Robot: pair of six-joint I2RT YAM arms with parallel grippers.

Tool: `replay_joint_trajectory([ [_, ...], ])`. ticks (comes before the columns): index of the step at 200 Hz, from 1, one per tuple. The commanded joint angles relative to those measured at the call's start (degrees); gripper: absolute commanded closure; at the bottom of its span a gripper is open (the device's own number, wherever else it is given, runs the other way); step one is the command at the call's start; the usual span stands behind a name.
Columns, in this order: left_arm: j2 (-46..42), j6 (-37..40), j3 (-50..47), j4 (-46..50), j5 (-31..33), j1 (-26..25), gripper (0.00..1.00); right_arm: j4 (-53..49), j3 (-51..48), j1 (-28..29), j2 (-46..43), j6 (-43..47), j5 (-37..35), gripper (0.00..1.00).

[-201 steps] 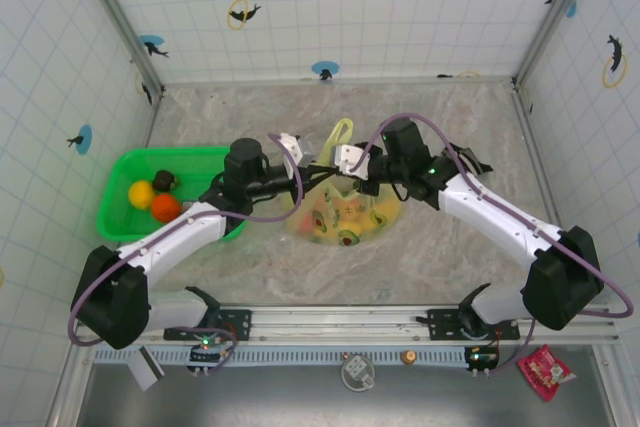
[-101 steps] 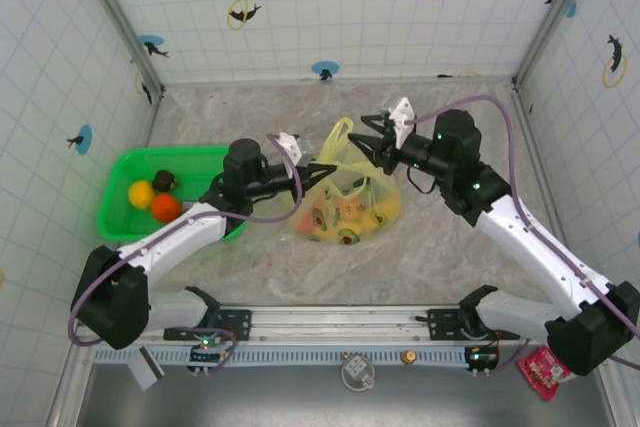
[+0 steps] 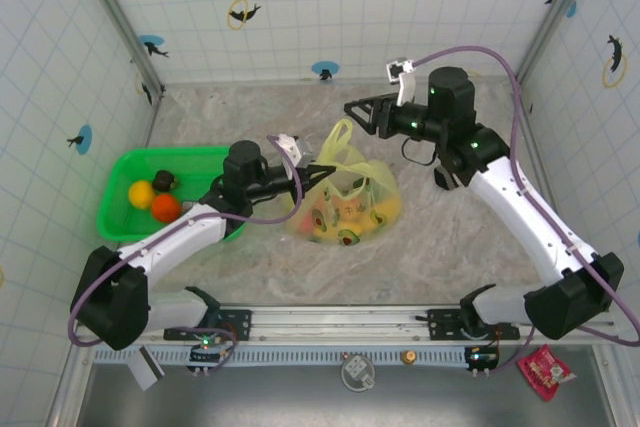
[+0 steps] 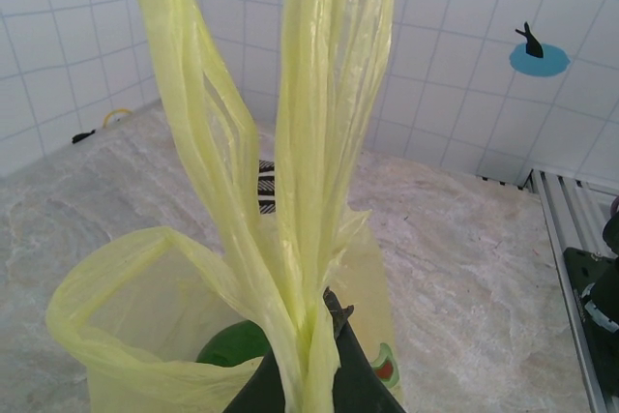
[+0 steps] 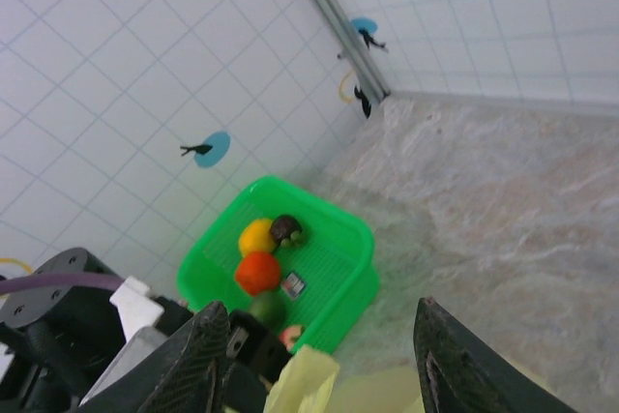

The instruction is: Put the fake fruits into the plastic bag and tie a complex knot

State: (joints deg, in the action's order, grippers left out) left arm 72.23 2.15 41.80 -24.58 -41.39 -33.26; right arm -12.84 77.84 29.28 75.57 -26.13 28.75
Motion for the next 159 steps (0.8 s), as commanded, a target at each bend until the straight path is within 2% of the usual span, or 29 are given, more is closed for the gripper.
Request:
replay_joint_trajectory([
  [1, -0.99, 0.74, -0.58, -1.44, -0.12, 0.38, 1.0, -2.97, 1.96, 0.33, 0.17, -2.93, 2.9, 0.47],
  [72, -1.12, 0.61, -0.84, -1.44, 0.25, 0.38, 1.0, -3.98, 1.3, 2.03, 1.07, -3.56, 4.34, 0.55],
  [85, -1.12, 0.65, -0.82, -1.43, 0.32, 0.37, 1.0, -4.37, 1.25, 2.36, 1.07, -3.32, 4.33, 0.6],
  [110, -0.99, 0.56, -0.77, -1.27, 0.86, 0.34, 1.0, -4.64, 1.08, 2.36, 0.81, -3.32, 4.6, 0.76],
  [136, -0.95, 0.14, -0.71, -1.26, 2.12, 0.45, 1.0, -5.33, 1.61, 2.45, -0.47, -2.84, 3.99, 1.0],
  [159, -0.61, -0.57, -0.71, -1.35, 3.91, 0.63, 1.0, -2.47, -1.95, 2.87, -5.22, -2.04, 4.77, 1.0],
])
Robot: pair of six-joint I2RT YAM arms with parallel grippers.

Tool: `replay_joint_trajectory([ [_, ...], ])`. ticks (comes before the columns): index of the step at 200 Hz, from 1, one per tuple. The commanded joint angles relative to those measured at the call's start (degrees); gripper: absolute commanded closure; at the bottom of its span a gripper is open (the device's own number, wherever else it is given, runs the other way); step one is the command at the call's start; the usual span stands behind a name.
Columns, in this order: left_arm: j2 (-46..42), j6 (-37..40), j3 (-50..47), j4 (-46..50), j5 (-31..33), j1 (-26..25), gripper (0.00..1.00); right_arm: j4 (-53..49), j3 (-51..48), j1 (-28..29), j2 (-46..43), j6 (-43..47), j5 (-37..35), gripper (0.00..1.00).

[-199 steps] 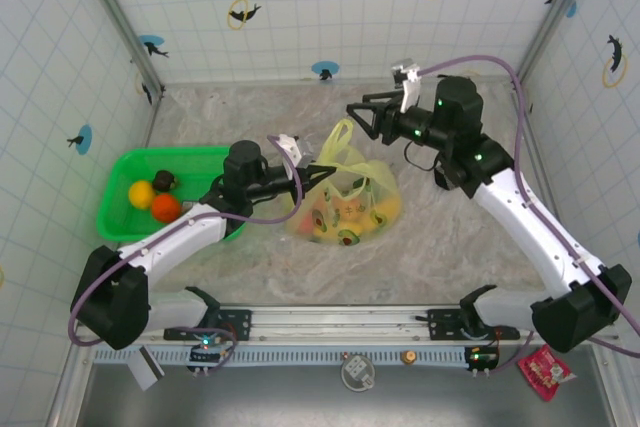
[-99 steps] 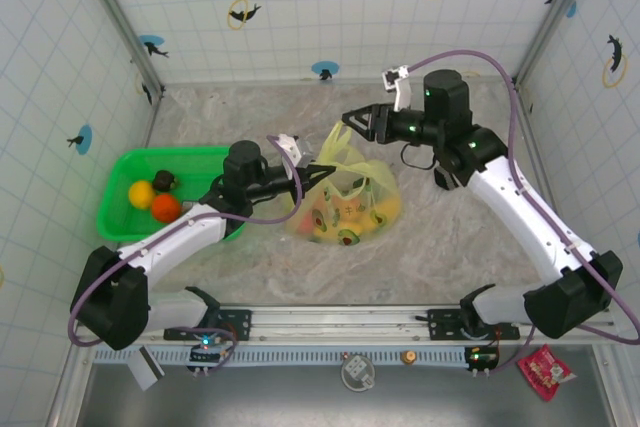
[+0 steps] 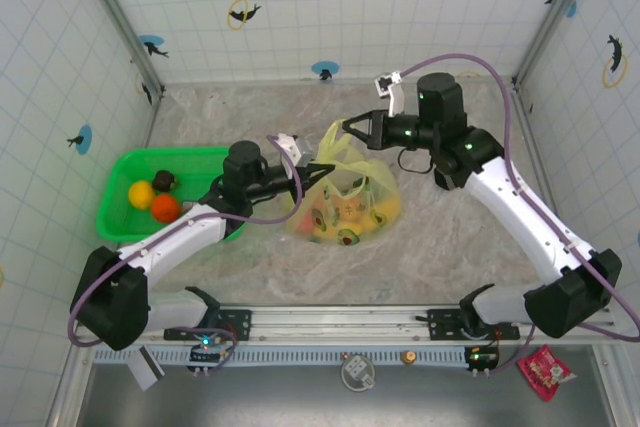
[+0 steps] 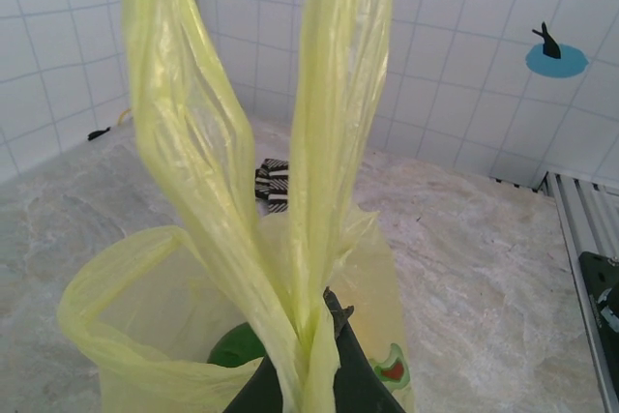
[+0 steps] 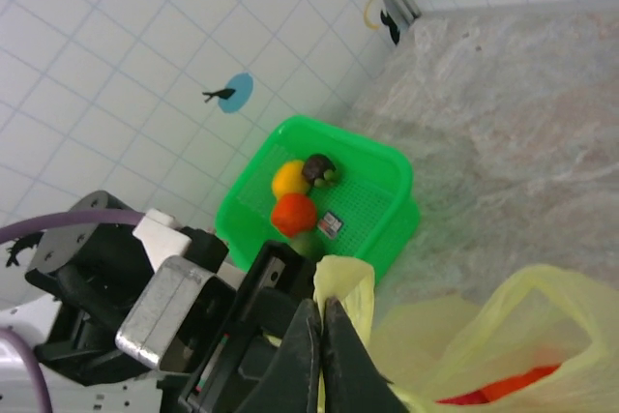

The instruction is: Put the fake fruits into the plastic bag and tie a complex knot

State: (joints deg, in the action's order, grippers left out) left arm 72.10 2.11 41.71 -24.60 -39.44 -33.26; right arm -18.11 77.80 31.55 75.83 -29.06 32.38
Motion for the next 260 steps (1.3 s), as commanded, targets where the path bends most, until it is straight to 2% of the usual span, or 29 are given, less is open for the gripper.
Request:
replay_joint_trajectory([
  [1, -0.47, -0.53, -0.6, -1.33, 2.07, 0.64, 1.0, 3.03, -2.19, 0.65, -5.76, 0.91, 1.25, 1.0],
  [23, -0.03, -1.21, -0.16, -1.48, 3.17, 1.06, 1.0, 4.8, -8.93, 2.26, -11.6, 3.83, 2.44, 1.0],
  [47, 0.15, -1.84, 0.05, -1.74, 4.43, 1.8, 1.0, 9.34, -21.21, 5.63, -20.39, 7.71, 1.78, 1.0],
  [65, 0.24, -2.18, 0.29, -2.02, 4.98, 2.36, 1.0, 13.93, -31.8, 8.49, -25.88, 8.75, -2.86, 1.0],
  [87, 0.24, -2.71, 0.49, -2.27, 4.99, 2.88, 1.0, 26.1, -47.07, 10.7, -30.98, 7.35, -11.58, 1.0],
  [113, 0.06, -3.28, 0.36, -2.68, 3.79, 2.93, 1.0, 42.04, -58.47, 11.95, -29.81, 7.82, -24.0, 1.0],
  [123, -0.02, -3.47, 0.23, -2.88, 3.0, 2.95, 1.0, 49.46, -61.11, 11.96, -27.09, 8.88, -24.41, 1.0],
  [134, -0.33, -3.98, -0.22, -3.77, 1.74, 2.94, 1.0, 52.78, -60.8, 12.13, -22.84, 11.56, -23.64, 1.0],
  [146, -0.76, -4.93, -0.92, -5.15, 0.39, 3.0, 1.0, 52.04, -57.88, 12.14, -17.83, 11.38, -25.5, 1.0],
  [176, -0.83, -6.66, -1.11, -6.74, -1.71, 2.93, 1.0, 51.79, -50.79, 12.13, -7.52, 11.42, -22.97, 1.0],
  [227, -0.64, -7.9, -1.01, -8.25, -6.69, 2.87, 1.0, 54.07, -44.93, 12.2, 0.83, 11.29, -27.12, 1.0],
  [260, -1.16, -7.45, -1.28, -7.3, -7.53, 2.51, 0.97, 56.22, -42.87, 11.7, 4.06, 9.27, -30.35, 1.0],
])
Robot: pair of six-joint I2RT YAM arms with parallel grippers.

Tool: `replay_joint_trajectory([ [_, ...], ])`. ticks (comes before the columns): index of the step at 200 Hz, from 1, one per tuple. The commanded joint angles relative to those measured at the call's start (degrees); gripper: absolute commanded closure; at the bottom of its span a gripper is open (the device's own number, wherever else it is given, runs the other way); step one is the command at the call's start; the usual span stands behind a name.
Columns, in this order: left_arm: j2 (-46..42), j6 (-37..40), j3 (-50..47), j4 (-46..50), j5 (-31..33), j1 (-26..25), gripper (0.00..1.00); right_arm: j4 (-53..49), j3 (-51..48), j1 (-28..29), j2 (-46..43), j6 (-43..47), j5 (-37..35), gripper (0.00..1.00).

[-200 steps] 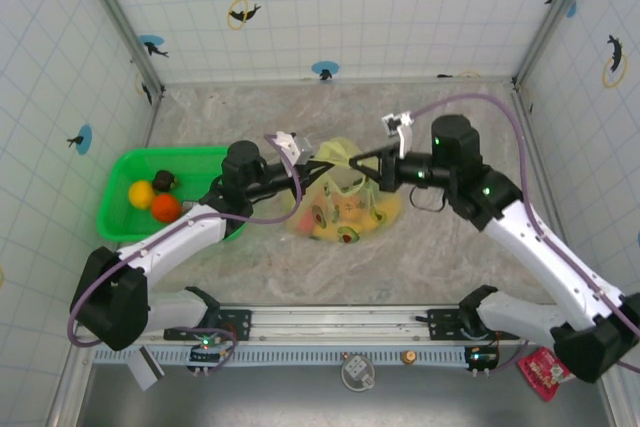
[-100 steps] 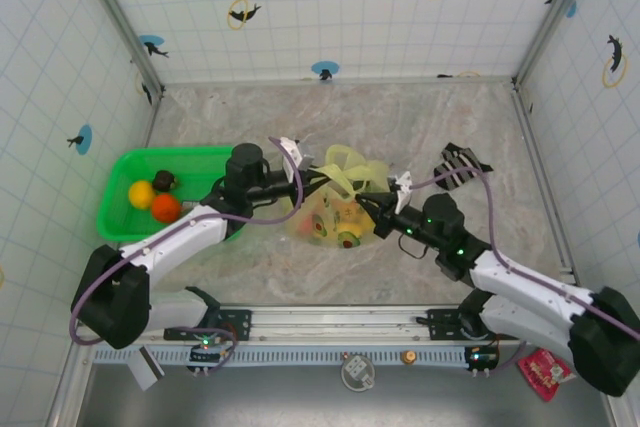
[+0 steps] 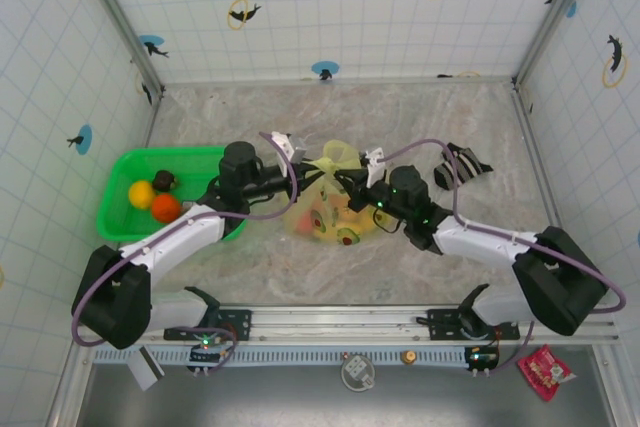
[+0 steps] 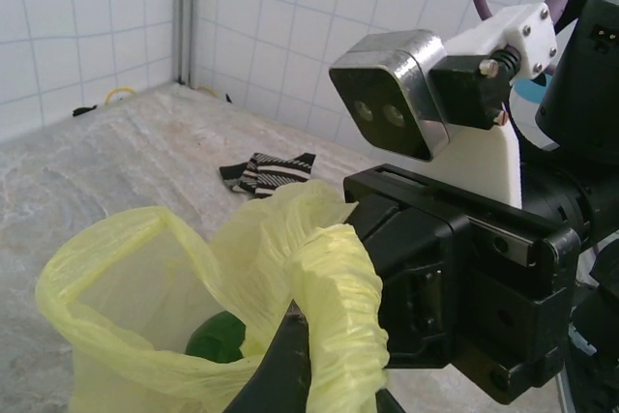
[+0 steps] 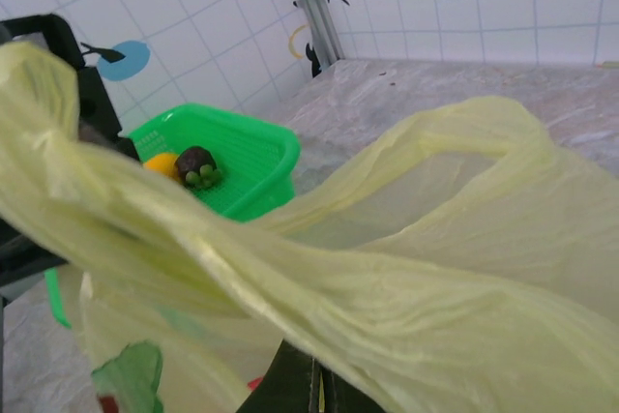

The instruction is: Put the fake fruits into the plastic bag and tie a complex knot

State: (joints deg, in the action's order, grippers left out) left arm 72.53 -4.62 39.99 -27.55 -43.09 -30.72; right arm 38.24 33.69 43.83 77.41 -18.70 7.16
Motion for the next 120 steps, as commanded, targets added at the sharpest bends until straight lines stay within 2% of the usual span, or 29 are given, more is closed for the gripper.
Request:
replay_joint_trajectory([
  [1, -1.6, -0.68, 0.44, -4.35, -3.91, -0.03, 0.97, -0.02, 1.26, -0.59, 2.53, -1.17, -5.22, 1.0],
  [49, -1.82, 1.29, 0.95, -1.54, -5.89, -1.32, 1.0, 3.24, 2.56, -1.88, 3.78, -5.35, -10.01, 1.0],
  [88, -0.9, 2.13, 1.85, -0.6, -13.22, -2.39, 1.0, 4.79, 3.06, -2.34, 4.6, -8.07, -9.09, 1.0],
  [98, -0.81, 2.78, 2.08, 0.36, -12.01, -2.57, 0.99, 4.96, 2.96, -2.38, 4.47, -8.41, -9.09, 1.0],
  [108, -1.03, 3.95, 2.5, 2.4, -7.88, -2.53, 0.98, 4.87, 2.92, -2.37, 4.27, -8.46, -9.01, 1.0],
  [120, -1.41, 5.11, 2.68, 4.25, -1.49, -2.54, 0.88, 4.74, 2.63, -2.41, 3.78, -8.43, -8.66, 1.0],
])
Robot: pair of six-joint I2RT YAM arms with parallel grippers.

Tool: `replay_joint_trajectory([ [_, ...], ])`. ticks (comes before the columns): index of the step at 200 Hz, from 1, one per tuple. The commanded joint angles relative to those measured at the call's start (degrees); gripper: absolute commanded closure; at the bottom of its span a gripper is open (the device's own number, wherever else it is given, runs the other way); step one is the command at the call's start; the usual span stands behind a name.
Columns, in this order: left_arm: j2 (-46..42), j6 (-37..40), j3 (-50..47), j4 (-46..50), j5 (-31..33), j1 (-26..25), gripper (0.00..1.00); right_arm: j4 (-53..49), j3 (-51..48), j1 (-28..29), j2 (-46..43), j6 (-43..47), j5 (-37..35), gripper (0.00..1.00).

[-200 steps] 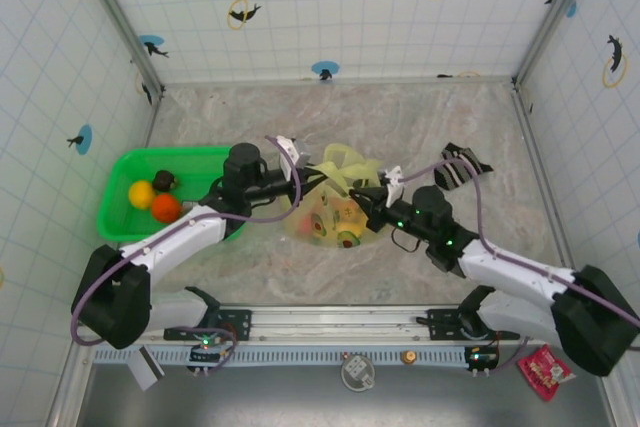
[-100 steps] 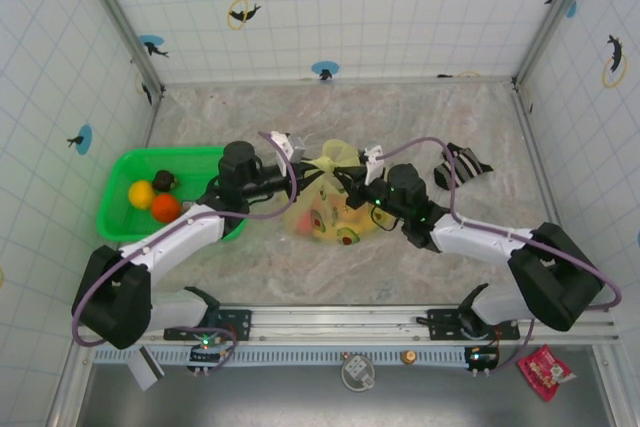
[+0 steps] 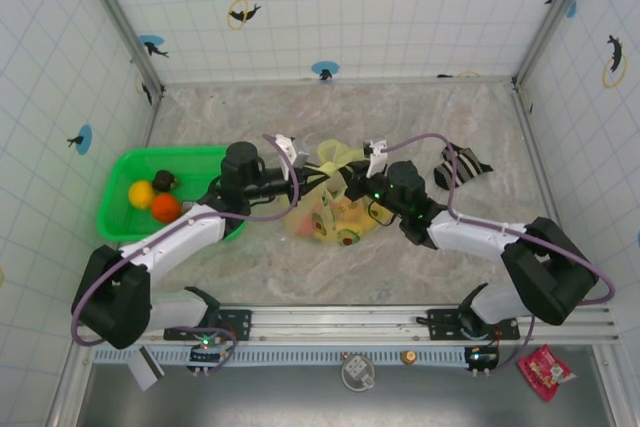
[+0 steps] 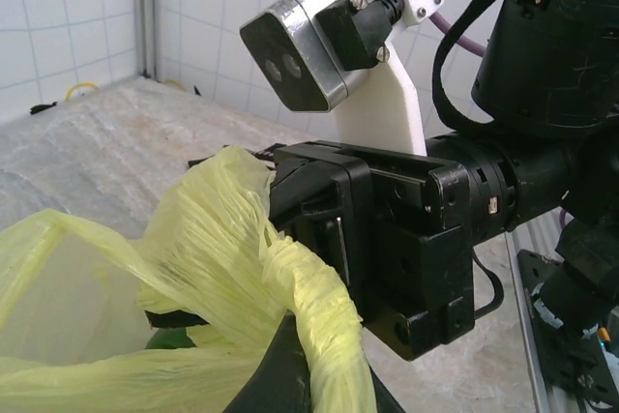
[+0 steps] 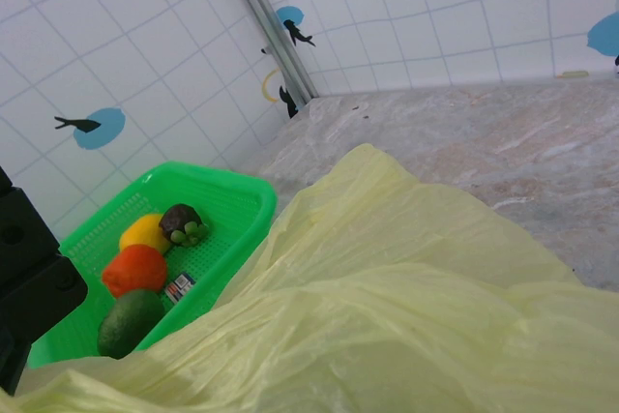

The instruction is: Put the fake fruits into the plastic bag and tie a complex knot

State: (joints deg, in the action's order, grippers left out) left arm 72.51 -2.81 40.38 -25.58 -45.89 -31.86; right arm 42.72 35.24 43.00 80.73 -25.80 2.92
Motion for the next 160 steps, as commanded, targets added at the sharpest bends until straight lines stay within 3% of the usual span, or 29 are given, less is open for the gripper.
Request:
replay_joint_trajectory([
  [1, -1.44, 3.36, 2.27, 2.42, 1.71, -1.39, 0.87, 0.26, 1.07, -1.6, 0.42, -1.3, -4.37, 1.0],
  [14, -1.94, 4.48, 2.16, 3.2, 5.31, -1.44, 0.86, 0.04, 0.64, -1.45, -0.03, -1.34, -4.15, 1.0],
  [46, -1.74, 5.86, 2.09, 3.26, 3.46, -1.4, 0.86, -0.01, -0.21, -1.51, -0.26, -1.75, -3.25, 1.0],
  [137, -0.59, 8.72, 4.58, 6.34, 6.97, -1.41, 0.65, 0.08, 0.0, 0.32, -0.31, -1.71, -2.34, 1.0],
  [160, 0.73, 7.66, 5.95, 6.17, 10.01, -1.55, 0.65, 0.08, -0.17, 0.72, -0.44, -1.58, -2.12, 1.0],
])
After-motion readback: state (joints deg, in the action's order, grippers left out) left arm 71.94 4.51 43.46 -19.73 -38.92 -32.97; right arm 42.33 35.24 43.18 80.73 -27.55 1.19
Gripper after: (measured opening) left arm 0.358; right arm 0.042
